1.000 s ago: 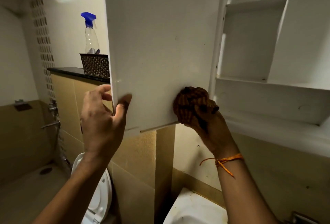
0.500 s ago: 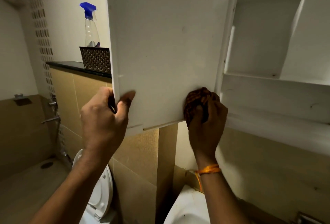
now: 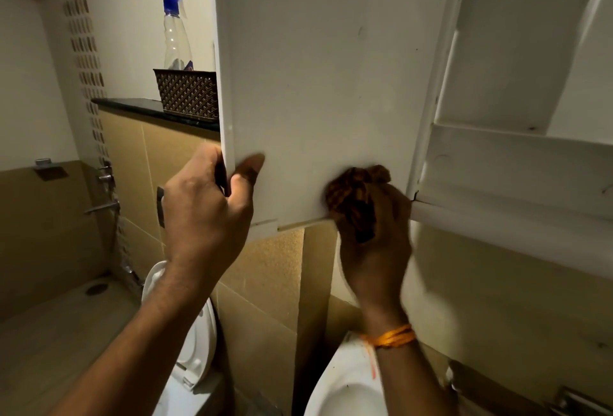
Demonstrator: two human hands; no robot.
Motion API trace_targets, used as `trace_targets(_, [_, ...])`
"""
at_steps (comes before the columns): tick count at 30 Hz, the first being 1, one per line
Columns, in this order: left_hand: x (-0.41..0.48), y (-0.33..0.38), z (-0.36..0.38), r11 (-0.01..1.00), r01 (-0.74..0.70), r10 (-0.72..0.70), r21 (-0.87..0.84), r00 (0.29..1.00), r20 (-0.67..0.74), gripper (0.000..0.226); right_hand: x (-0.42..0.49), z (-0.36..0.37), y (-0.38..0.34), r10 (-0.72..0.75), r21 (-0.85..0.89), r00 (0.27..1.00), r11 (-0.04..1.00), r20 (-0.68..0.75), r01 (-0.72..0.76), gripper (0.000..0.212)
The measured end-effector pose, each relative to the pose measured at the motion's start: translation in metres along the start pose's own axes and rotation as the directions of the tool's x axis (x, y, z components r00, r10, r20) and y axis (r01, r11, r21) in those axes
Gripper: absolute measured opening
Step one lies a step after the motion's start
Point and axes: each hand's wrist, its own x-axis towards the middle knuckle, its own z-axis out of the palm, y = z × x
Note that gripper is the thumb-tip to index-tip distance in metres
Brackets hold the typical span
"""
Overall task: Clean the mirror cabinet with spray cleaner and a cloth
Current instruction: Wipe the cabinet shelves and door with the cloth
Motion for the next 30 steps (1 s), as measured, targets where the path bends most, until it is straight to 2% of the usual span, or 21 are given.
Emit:
trace_targets(3, [0.001,-0.003,0.001,1.000,-0.009,0.009,0.007,1.000,-0.011,0.021,-0.032,0.012,-0.044,-0.146,0.018,0.985,0.989,0.097,0.145,0.050])
trace_targets(5, [0.001,-0.003,0.000,1.000,-0.009,0.009,-0.009,1.000,-0.018,0.028,-0.045,0.017,-0.059,-0.189,0.026,0.974,0.982,0.127,0.188,0.049])
trace_targets(9, [0.001,-0.004,0.001,0.999,-0.001,0.000,-0.038,1.000,-0.018,0.033,-0.032,0.013,-0.036,-0.282,0.039,0.955,0.959,0.096,0.279,0.045])
trace_targets(11, [0.003,-0.005,0.001,0.999,0.003,-0.003,-0.032,1.000,-0.005,0.032,-0.014,0.005,-0.005,-0.238,0.054,0.971,0.970,0.016,0.236,0.039])
trace_targets(13, [0.003,-0.006,0.000,1.000,0.005,-0.005,-0.030,1.000,0.004,0.037,0.010,-0.005,0.034,-0.135,-0.021,0.990,0.991,-0.051,0.134,0.035])
trace_targets(16, [0.000,-0.003,-0.001,1.000,-0.004,0.005,-0.022,1.000,0.014,0.041,0.039,-0.017,0.081,-0.107,-0.171,0.993,0.981,-0.058,0.096,0.038])
trace_targets(18, [0.001,-0.002,-0.002,1.000,-0.005,0.005,-0.017,1.000,0.022,0.041,0.039,-0.016,0.084,-0.109,-0.184,0.992,0.978,-0.058,0.097,0.040])
trace_targets(23, [0.000,-0.002,-0.002,1.000,-0.007,0.007,0.000,1.000,0.020,0.039,-0.002,0.002,0.029,0.051,-0.092,0.993,0.994,-0.104,-0.060,0.046])
trace_targets(24, [0.000,-0.002,-0.002,1.000,-0.013,0.013,0.006,1.000,0.021,0.036,-0.013,0.006,0.010,0.044,-0.069,0.996,0.996,-0.074,-0.050,0.049])
trace_targets(27, [0.000,-0.001,-0.004,1.000,-0.012,0.013,-0.005,0.999,0.030,0.026,-0.047,0.014,-0.048,-0.091,0.012,0.993,0.996,0.077,0.091,0.054])
trace_targets(30, [0.000,0.001,-0.009,0.998,-0.003,0.007,-0.067,0.998,0.059,0.032,-0.056,0.019,-0.065,-0.161,0.024,0.977,0.987,0.141,0.160,0.053])
